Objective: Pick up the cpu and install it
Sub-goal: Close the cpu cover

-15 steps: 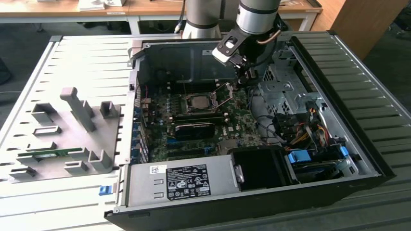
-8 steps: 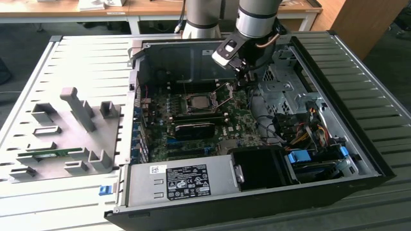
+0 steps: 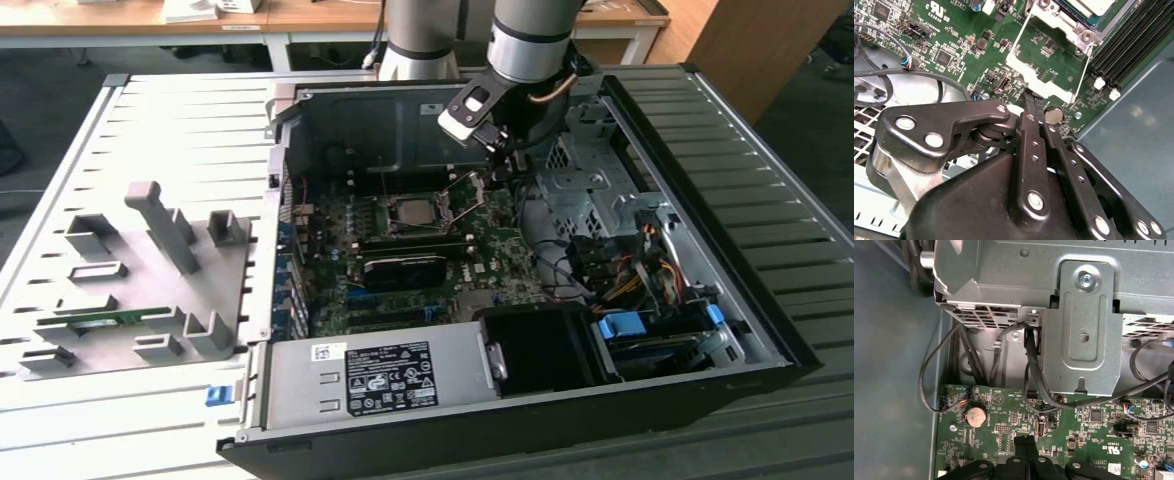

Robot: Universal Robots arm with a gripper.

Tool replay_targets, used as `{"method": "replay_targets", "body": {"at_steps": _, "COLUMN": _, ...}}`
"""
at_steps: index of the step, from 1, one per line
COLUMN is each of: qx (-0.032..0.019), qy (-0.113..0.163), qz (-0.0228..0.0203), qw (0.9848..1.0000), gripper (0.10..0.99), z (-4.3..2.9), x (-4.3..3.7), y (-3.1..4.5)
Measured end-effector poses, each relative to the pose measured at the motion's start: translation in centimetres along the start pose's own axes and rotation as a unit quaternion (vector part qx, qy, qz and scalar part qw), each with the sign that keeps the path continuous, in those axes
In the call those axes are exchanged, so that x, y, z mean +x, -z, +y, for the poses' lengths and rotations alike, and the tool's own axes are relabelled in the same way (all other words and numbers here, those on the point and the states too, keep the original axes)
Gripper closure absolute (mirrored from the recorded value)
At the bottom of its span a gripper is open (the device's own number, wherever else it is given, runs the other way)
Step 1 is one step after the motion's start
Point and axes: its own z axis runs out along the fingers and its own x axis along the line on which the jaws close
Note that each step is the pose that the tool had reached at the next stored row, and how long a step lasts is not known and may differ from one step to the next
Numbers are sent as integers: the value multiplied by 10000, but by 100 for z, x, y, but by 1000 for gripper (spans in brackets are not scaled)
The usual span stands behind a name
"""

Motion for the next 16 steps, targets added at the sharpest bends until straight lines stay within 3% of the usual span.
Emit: {"method": "replay_targets", "body": {"at_steps": 16, "qx": 12, "qy": 0, "qz": 4, "qw": 10000, "gripper": 965, "z": -98, "x": 6, "y": 45}}
